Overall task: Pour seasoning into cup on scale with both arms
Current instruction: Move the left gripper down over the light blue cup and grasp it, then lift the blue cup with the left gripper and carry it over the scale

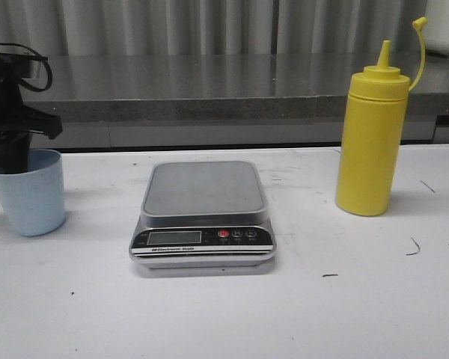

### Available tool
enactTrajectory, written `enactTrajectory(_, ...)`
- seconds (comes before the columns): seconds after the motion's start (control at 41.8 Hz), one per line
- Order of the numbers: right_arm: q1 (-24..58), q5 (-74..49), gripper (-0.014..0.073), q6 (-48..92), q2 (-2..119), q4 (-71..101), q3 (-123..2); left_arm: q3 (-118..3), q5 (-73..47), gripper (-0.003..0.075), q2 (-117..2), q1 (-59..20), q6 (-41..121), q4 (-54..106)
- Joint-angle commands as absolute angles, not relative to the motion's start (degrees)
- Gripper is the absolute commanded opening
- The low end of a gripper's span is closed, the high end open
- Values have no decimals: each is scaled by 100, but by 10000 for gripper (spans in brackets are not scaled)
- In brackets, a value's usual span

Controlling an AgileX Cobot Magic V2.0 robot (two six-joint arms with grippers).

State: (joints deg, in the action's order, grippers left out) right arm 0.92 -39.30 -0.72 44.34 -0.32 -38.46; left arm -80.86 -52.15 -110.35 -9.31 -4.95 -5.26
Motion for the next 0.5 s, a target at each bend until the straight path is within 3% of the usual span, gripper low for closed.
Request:
enactTrajectory(0.0, 69, -3599, 528, 0, 4436, -106, -3997, -8247, -5238, 66, -10720, -917, -513, -538)
enactTrajectory(0.12, 69, -3599, 528, 0, 4436, -106, -3997, -8247, -5279, -16, -10720, -917, -513, -538)
enactTrajectory(0.478, 69, -3599, 528, 0, 4436, -106, -3997, -8920, -6034, -20, -10457, -979, -513, -306)
